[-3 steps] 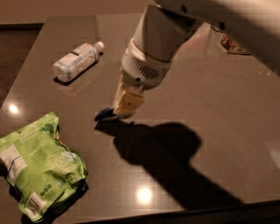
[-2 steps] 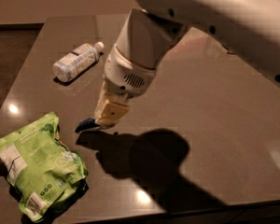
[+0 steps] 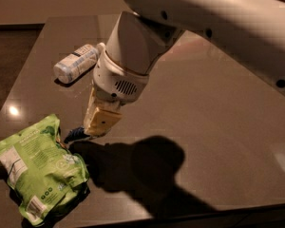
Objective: Move rxbar blueberry near green rice chip bag
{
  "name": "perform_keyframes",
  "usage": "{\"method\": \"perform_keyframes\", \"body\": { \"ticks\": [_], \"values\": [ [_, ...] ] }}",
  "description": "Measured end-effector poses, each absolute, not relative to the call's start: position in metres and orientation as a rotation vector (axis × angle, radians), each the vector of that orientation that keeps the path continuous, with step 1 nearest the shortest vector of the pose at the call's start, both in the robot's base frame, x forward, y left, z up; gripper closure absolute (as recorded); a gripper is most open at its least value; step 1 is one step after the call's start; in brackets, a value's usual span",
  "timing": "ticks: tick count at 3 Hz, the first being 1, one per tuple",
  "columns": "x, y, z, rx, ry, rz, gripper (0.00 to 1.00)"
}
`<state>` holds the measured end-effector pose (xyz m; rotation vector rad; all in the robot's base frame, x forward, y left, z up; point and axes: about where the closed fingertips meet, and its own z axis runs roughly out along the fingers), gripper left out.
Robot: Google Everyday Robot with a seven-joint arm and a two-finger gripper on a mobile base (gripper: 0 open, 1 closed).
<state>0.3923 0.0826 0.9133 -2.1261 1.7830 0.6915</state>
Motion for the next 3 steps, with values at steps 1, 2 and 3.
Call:
{"method": "perform_keyframes", "body": {
  "ticks": [1,2,3],
  "values": [
    [0.3912,0.0834,0.9153,-2.126,1.779,0.685,0.32],
    [0.3900,0.0842,0.9173,-2.125,1.775,0.677,0.08],
    [0.3891,0.0848,0.9189,-2.125,1.772,0.672,0.00]
  ]
}}
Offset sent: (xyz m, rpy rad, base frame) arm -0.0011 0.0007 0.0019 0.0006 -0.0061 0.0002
